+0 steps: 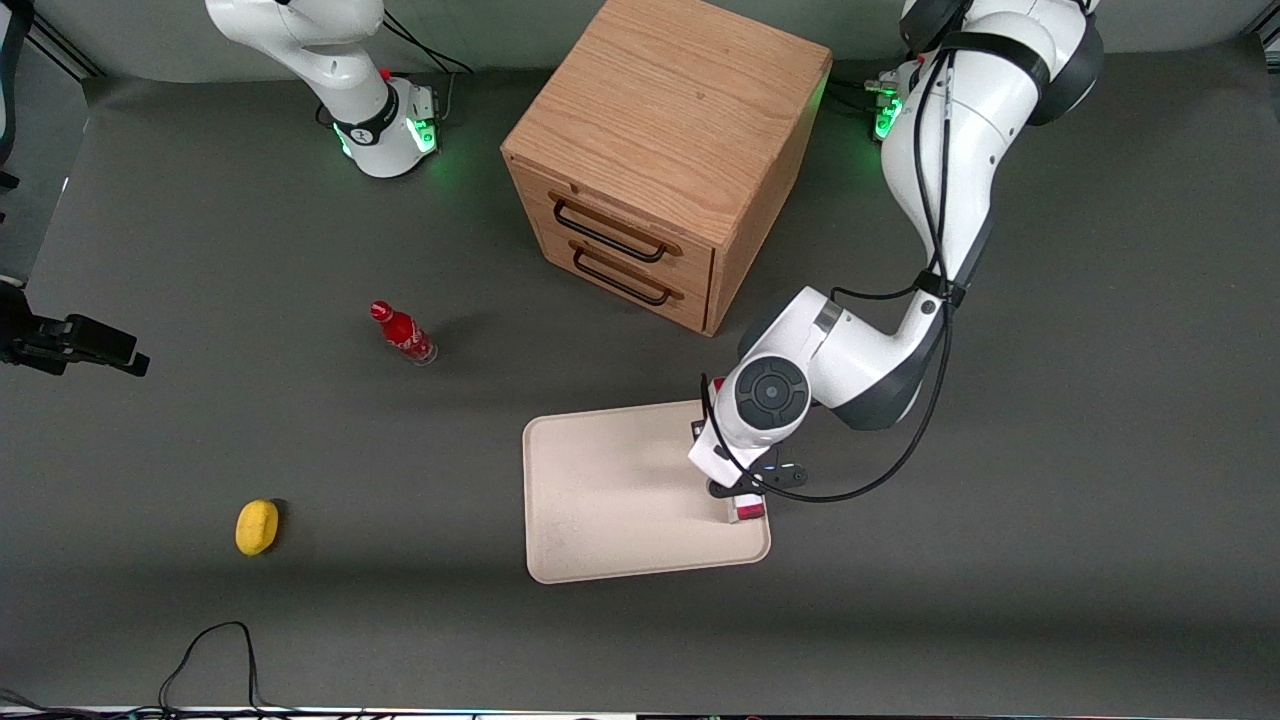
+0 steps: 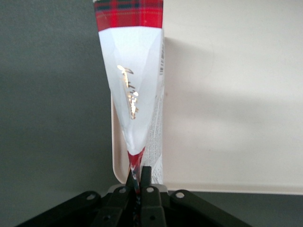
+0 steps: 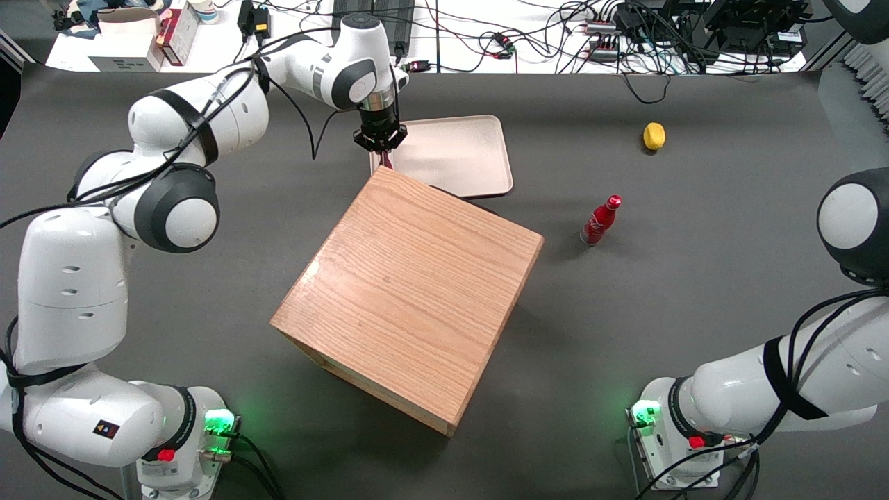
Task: Place red cookie box on tray
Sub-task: 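Lower the box onto the tray edge and open the left gripper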
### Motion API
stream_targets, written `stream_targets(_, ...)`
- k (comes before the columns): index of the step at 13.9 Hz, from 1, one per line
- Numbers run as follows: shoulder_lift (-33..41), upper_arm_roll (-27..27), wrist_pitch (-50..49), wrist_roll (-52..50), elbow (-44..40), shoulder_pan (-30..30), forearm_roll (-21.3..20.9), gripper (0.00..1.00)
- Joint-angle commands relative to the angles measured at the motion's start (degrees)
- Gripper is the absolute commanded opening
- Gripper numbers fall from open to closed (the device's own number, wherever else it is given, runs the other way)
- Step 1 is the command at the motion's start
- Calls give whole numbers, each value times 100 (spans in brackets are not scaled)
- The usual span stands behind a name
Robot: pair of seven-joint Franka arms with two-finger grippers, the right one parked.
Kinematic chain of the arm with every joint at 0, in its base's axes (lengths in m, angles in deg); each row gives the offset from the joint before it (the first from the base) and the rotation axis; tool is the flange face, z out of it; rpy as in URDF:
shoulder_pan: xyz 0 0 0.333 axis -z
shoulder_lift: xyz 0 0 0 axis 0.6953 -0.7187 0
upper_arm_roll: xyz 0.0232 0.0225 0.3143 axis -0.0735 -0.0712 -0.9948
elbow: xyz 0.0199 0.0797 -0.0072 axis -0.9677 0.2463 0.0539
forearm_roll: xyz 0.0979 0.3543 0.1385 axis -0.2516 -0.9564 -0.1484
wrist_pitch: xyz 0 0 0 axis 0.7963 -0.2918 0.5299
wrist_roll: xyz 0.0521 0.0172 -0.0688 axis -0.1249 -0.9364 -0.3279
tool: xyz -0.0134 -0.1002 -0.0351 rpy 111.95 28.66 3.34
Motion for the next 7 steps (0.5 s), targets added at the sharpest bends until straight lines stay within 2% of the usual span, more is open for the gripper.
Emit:
stream_targets(1, 29, -68, 96, -32, 47, 32, -181, 0)
stream_targets(5, -7, -147, 340, -31, 47, 49, -207, 0)
stream_targets(7, -51, -147, 377, -49, 56, 58, -356, 70)
